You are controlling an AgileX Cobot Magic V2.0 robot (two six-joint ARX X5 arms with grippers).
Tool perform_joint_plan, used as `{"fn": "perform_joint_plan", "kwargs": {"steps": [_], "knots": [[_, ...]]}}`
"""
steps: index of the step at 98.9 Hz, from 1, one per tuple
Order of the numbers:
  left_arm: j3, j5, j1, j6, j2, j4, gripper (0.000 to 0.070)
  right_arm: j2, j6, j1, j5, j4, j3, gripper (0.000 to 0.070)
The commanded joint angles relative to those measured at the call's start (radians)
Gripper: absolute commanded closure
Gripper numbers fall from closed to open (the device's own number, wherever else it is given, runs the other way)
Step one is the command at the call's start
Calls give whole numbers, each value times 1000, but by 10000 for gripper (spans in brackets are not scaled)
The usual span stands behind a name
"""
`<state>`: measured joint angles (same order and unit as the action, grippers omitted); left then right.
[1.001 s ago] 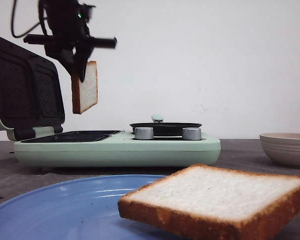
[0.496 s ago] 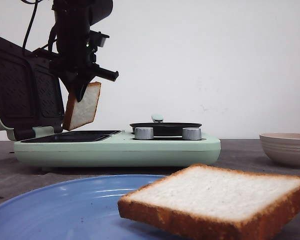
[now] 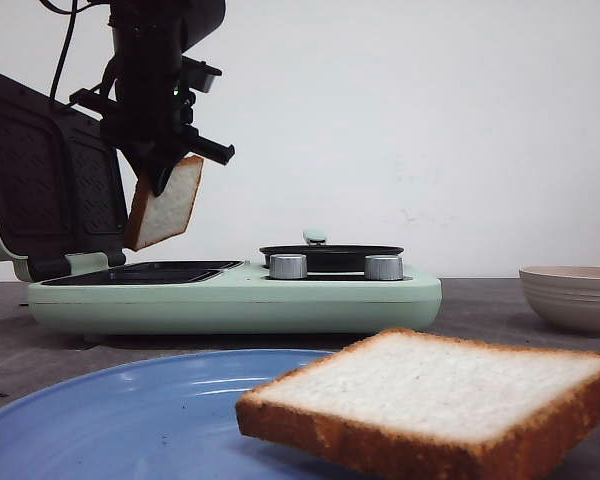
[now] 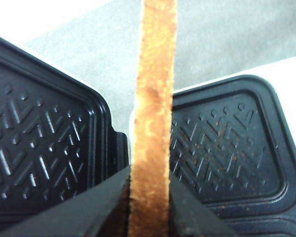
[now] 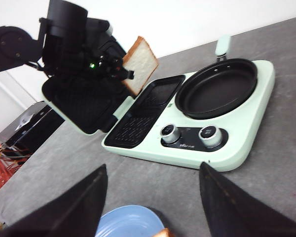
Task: Make breakfast with bread and shrimp
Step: 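Lower the bread onto the farther waffle plate and open the left gripper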
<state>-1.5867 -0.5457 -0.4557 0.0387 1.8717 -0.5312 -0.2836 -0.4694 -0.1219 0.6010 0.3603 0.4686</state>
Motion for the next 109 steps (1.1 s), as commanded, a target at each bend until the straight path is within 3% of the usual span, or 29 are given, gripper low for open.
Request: {"fn": "perform_joint_plan", "kwargs": {"steps": [1, 45, 50, 61, 67, 86, 98, 109], "knots": [[-28, -5, -4, 14, 37, 0, 694, -2, 14, -2, -2, -6, 14, 342], [-28, 7, -4, 21, 63, -2, 684, -2, 14, -2, -2, -7, 14, 342], [-28, 7, -4, 21, 63, 1, 619, -2, 16, -2, -2, -7, 14, 342], [-28, 9, -5, 21, 63, 3, 350, -2, 17, -2, -2, -7, 14, 342], [-28, 19, -5, 21, 63, 4, 263, -2, 17, -2, -2, -6, 14, 342], [-29, 19, -14, 20, 63, 14, 206, -2, 17, -2, 0, -6, 14, 342], [-37, 19, -27, 20, 63, 30, 15, -2, 17, -2, 0, -7, 14, 342], [-46, 19, -39, 20, 63, 46, 10, -2, 17, -2, 0, -7, 14, 342]]}}
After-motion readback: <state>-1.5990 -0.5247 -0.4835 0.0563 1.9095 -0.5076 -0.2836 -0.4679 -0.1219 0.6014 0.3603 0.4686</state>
